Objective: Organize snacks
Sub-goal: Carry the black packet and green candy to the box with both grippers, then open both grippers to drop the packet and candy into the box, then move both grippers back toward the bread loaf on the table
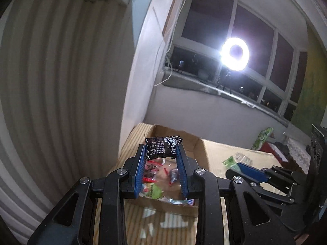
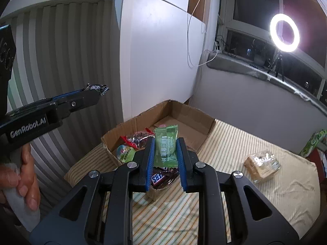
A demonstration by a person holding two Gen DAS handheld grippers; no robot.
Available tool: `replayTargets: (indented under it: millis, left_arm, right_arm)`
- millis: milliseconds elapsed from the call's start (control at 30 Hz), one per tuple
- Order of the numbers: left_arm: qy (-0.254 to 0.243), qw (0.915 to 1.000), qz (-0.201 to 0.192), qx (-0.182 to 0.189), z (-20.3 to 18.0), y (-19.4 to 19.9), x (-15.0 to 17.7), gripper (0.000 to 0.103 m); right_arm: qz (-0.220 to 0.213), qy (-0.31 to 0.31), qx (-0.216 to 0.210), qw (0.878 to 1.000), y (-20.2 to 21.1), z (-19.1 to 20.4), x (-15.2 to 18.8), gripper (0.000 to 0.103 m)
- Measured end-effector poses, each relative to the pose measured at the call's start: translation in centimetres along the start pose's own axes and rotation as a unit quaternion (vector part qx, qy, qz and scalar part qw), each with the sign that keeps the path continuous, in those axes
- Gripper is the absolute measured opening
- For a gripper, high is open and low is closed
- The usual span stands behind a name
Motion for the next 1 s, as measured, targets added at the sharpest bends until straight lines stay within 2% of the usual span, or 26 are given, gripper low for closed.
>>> replayTargets:
  millis: [200, 333, 433, 467, 533, 567, 600, 633, 833, 1000]
  left_arm:
    - [-0.01, 0.9997, -0.003, 0.023, -0.9, -0.7, -0.3, 0.027]
    - [-0.004, 0.9994, 0.019, 0.029, 0.1, -3.2, 0.5, 0.027]
    - [0.006, 0.9985, 0.047, 0.028, 1.1, -5.2, 1.8, 0.028]
    - [0.008, 0.9976, 0.061, 0.03, 1.3, -6.1, 2.5, 0.032]
    - [0.012, 0.9958, 0.087, 0.026, 1.9, -7.6, 4.0, 0.06]
    - [0.017, 0.9952, 0.095, 0.016, 2.3, -8.0, 4.5, 0.076]
    - [0.024, 0.9955, 0.091, 0.013, 2.6, -8.0, 4.6, 0.076]
    - [0.028, 0.9957, 0.086, 0.016, 2.7, -7.9, 4.6, 0.076]
    - [0.039, 0.9971, 0.066, 0.002, 3.5, -6.3, 3.2, 0.076]
    - [0.051, 0.997, 0.056, -0.015, 4.5, -4.7, 2.7, 0.077]
  right_arm:
    - [0.006, 0.005, -0.002, 1.0, -1.8, 0.0, -0.8, 0.022]
    - [0.028, 0.001, -0.011, 1.0, -5.0, 0.0, 0.1, 0.022]
    - [0.064, 0.0, -0.023, 0.998, -8.7, 0.0, 1.9, 0.023]
    - [0.078, 0.002, -0.025, 0.997, -9.6, 0.0, 2.5, 0.026]
    - [0.084, 0.005, -0.017, 0.996, -10.7, -0.2, 3.4, 0.034]
    - [0.082, 0.005, -0.015, 0.997, -10.8, -0.3, 3.6, 0.043]
    - [0.08, 0.003, -0.013, 0.997, -10.8, -0.6, 3.6, 0.053]
    - [0.077, 0.002, -0.011, 0.997, -10.7, -0.8, 3.6, 0.056]
    - [0.046, -0.003, 0.005, 0.999, -8.1, -1.7, 2.6, 0.056]
    - [0.035, -0.002, 0.002, 0.999, -6.2, -1.4, 2.7, 0.056]
Point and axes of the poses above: each gripper's, at about its wrist camera, not at the fingertips, and y roughly against the way its jaws point, z to its left, x to its underside, the point moved 5 cm from there along -y, roughly the way its jaws point
